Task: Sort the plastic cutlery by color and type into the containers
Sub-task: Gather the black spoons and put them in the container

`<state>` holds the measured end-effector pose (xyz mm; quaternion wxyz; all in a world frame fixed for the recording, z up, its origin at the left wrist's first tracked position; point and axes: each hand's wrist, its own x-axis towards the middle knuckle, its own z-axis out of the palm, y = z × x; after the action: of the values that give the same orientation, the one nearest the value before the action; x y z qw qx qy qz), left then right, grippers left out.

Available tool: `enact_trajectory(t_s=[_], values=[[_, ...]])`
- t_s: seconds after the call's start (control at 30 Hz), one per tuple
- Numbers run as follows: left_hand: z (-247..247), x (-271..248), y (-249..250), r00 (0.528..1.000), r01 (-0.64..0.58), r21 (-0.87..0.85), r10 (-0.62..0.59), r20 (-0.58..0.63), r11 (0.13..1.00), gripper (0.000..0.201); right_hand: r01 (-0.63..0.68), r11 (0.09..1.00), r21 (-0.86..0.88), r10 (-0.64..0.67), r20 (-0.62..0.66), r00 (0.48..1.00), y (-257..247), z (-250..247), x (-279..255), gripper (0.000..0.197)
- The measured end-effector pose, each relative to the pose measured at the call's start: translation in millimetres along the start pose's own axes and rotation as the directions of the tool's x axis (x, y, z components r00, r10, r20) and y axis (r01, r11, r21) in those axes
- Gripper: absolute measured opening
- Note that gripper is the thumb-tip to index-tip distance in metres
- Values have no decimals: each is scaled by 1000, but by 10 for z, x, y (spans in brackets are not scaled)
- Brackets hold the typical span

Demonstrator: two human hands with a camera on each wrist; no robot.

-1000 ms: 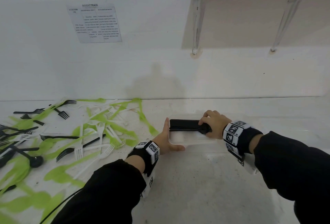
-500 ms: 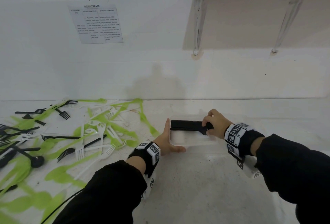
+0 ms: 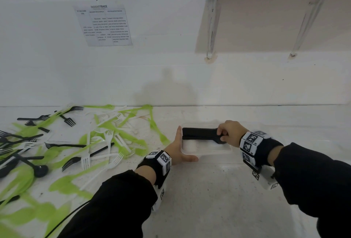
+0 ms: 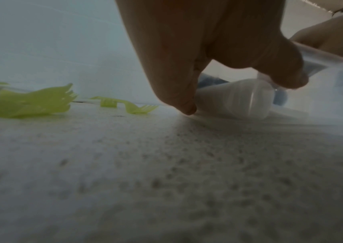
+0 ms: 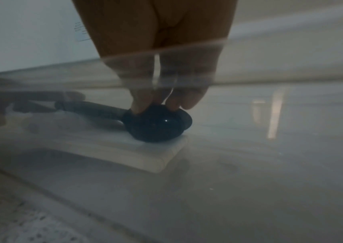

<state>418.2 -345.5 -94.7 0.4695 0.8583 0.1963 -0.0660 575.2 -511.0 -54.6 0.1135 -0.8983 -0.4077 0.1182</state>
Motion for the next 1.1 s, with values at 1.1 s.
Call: enact_trajectory(t_s=[1.1], values=[[10,-77,67,997,21,-34,-24,-72,999,123,88,990,-114,-84,42,996,12,-74,-123,41]])
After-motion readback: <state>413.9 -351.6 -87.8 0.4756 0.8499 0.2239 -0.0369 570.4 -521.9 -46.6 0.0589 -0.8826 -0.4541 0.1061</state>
